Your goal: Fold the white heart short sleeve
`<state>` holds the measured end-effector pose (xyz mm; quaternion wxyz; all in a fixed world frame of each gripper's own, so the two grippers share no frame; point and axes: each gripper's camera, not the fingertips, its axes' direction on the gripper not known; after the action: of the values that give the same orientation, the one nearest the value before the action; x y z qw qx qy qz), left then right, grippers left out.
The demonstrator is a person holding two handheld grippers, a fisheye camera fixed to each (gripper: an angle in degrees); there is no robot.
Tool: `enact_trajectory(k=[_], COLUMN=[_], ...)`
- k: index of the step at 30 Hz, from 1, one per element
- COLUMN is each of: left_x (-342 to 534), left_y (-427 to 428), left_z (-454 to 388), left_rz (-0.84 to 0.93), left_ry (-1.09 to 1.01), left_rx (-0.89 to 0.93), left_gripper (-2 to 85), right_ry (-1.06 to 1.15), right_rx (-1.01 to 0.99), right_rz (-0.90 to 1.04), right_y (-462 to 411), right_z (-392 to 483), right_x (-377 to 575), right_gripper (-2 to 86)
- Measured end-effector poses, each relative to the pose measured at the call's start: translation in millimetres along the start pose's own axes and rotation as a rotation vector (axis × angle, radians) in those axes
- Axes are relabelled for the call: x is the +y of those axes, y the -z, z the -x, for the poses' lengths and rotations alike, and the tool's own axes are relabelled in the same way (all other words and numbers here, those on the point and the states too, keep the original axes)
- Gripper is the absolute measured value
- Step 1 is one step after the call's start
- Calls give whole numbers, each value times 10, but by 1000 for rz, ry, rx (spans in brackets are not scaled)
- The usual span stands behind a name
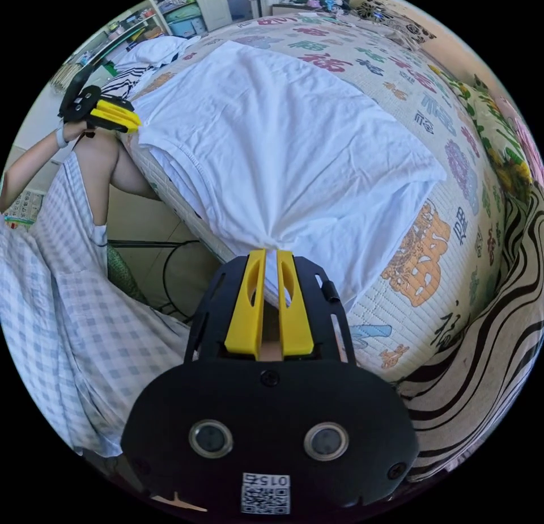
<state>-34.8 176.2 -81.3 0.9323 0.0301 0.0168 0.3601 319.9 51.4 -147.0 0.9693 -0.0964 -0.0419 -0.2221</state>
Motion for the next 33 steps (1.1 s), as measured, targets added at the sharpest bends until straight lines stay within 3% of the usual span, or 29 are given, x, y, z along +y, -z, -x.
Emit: enact_trajectory(k=[7,11,13,20,28,33], left_x=[42,-89,-60,435,1742,2022], left_y=[168,-182,-412,-436,-95,-415], left_z=[84,77,112,369,1134,1292], left_rz=[-164,-79,45,85,-62,-8], left_ry=[212,236,259,433,1086,1165], left_rx=[108,163,187,288,125,227], left_gripper=[40,52,49,28,83,86], right_ry=[17,88,107,69,210,276], right_rx=[-64,-101,-98,-267,-198,-207], right_rz=[-104,-16,92,174,56,32], right_y=[158,-111,-346,-374,290,316], right_z=[280,495,560,426,626,1111], right_x=[-445,-870,-1047,-1502,-3377,-4663], right_gripper=[25,8,-5,-10,6,37])
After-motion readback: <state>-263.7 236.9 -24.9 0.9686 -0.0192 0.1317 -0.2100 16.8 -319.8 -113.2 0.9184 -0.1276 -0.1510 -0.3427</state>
